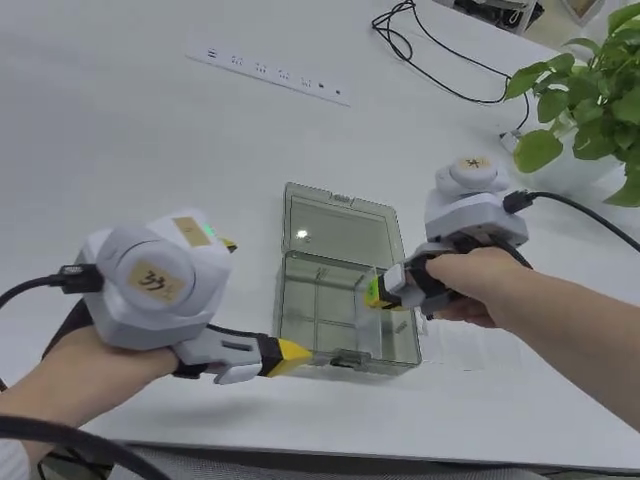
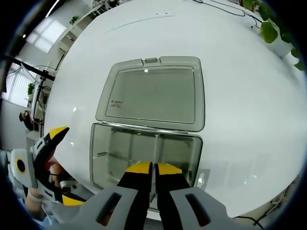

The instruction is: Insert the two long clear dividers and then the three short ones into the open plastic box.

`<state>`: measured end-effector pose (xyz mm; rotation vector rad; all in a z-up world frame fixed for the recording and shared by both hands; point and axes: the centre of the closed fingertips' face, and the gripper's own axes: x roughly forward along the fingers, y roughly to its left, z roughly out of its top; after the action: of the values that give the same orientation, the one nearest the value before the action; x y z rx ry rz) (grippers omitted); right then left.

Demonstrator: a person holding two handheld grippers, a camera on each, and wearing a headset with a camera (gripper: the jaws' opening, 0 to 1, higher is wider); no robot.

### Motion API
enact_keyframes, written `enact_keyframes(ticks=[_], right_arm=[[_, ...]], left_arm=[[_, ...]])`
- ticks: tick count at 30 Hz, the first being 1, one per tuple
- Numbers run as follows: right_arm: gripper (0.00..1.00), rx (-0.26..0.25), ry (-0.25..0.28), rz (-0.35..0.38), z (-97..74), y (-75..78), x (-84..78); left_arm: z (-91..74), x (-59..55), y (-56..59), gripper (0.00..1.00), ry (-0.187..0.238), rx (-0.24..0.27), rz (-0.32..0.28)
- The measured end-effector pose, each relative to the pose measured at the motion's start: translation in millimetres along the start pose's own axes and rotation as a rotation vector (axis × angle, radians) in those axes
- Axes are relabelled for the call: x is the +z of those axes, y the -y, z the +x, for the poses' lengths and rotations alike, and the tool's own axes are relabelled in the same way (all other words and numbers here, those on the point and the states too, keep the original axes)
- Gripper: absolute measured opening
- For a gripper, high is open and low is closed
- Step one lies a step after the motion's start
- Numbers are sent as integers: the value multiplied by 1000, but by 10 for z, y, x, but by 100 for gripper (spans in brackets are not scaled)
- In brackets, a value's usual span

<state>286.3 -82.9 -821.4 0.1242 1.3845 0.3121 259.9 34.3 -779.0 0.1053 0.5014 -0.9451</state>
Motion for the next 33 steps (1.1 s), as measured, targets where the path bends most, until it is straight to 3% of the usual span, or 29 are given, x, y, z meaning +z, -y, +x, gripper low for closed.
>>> enact_keyframes(ticks=[12, 20, 33], right_arm=[[8, 38, 30, -34, 4, -8, 31], [28, 57, 74, -5, 15, 16, 22], [59, 155, 160, 57, -63, -142, 24]], left_arm=[[2, 9, 12, 87, -4, 4, 1], [4, -14, 36, 87, -15, 0, 6], [17, 15, 73, 88, -17, -9, 12]])
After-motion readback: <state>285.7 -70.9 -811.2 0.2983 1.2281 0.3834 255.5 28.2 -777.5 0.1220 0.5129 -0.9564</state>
